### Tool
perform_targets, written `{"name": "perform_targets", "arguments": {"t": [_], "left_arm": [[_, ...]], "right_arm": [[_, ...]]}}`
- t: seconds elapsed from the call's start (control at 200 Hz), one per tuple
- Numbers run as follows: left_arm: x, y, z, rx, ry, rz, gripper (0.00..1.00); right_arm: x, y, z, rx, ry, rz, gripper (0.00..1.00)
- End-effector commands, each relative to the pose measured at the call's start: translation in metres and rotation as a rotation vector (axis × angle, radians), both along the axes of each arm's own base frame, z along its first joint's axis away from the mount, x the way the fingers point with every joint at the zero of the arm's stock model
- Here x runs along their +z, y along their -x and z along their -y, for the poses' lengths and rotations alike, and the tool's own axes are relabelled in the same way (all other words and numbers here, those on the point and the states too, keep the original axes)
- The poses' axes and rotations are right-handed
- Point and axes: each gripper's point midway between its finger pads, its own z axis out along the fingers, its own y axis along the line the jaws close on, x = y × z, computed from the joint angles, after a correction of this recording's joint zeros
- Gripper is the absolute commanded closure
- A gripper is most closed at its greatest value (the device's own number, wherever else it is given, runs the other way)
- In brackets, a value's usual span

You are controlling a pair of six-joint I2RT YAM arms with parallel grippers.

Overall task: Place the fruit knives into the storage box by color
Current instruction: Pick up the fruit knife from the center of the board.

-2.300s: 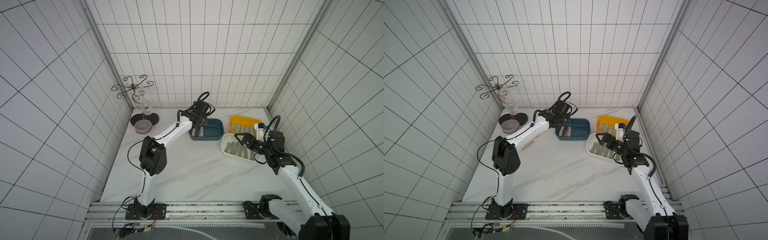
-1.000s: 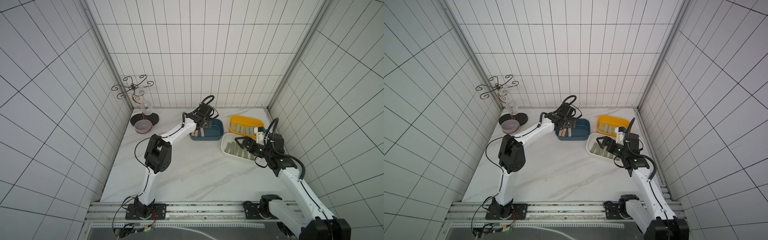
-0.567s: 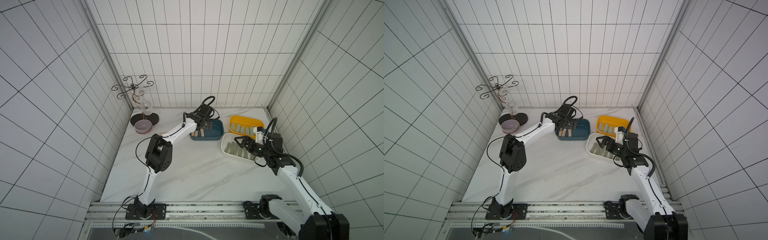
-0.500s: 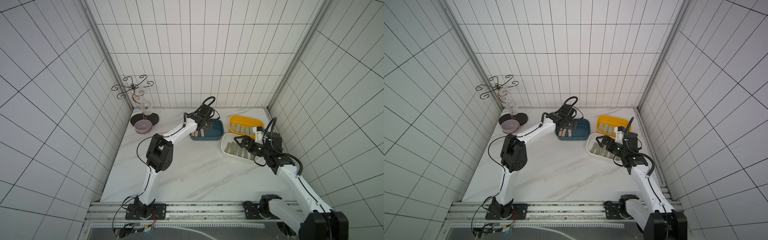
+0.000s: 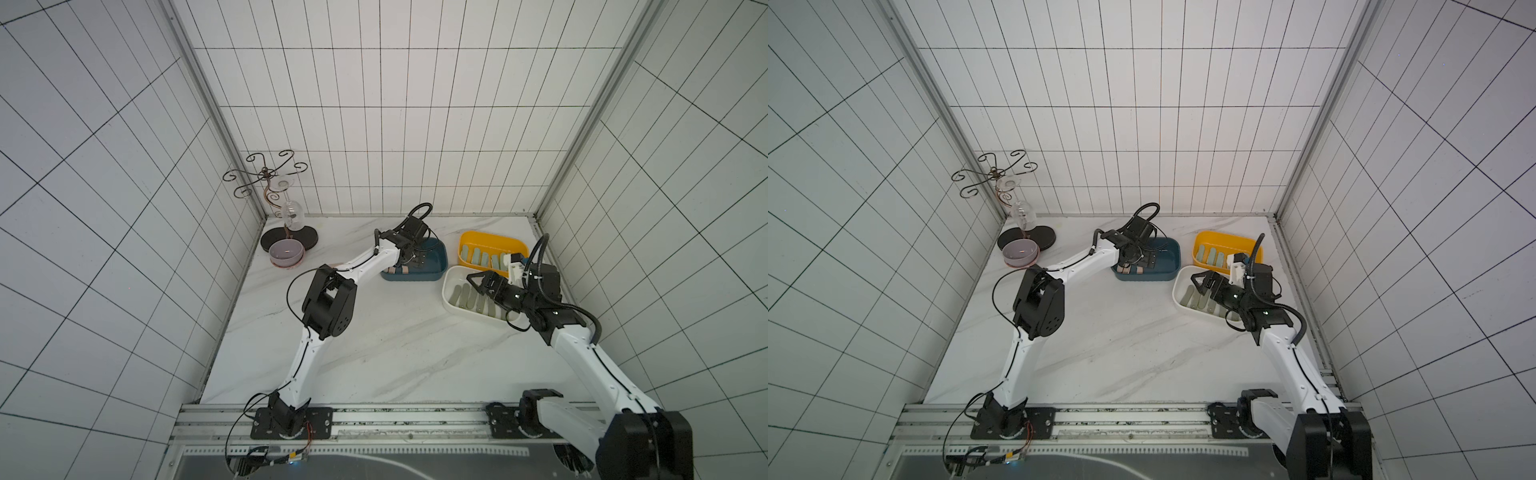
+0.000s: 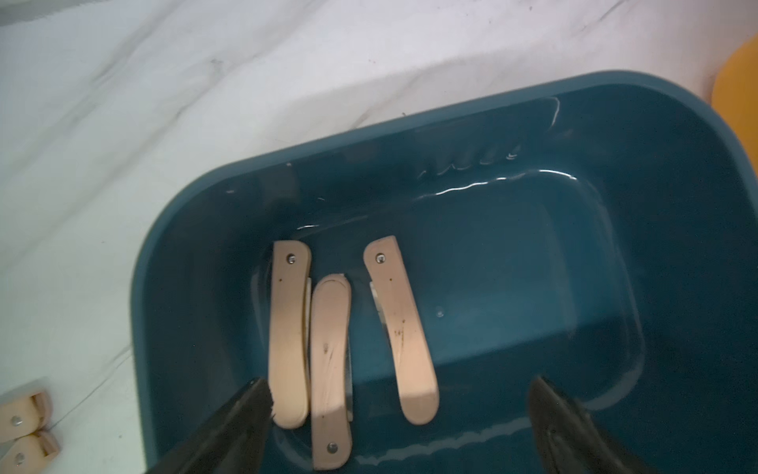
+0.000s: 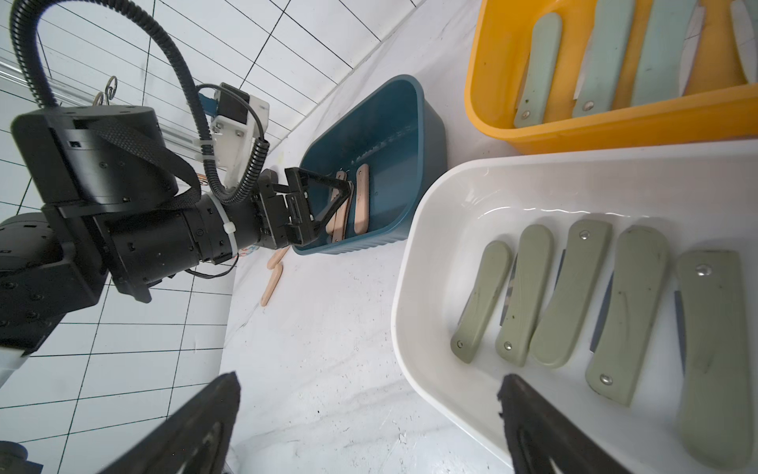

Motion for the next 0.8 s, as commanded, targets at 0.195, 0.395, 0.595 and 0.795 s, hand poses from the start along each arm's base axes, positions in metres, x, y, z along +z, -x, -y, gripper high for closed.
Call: {"name": "perform_targets", "arguments": {"t": [0.195,0.395,0.595,0.795], "left_arm": [[0.075,-0.005,-0.123,0.303,0.109,0.125,0.03],[0.038,0.023,-0.230,0.524,0.192,0.019,0.03],[0.000,0.044,-0.277,0.615,0.143,-0.056,0.03],[-0.040,0.054,-0.293,0.639,0.115,-0.130,0.03]], "right_arm": [[0.011,0.001,0.003,-0.005,-0.008,0.040,0.00],[0.020,0.001,-0.002,0.012,-0.040,0.061,0.00],[0.026,0.002,-0.008,0.023,-0.087,0.074,0.00],[0.030,0.007,-0.010,0.026,-0.096,0.087,0.00]]}}
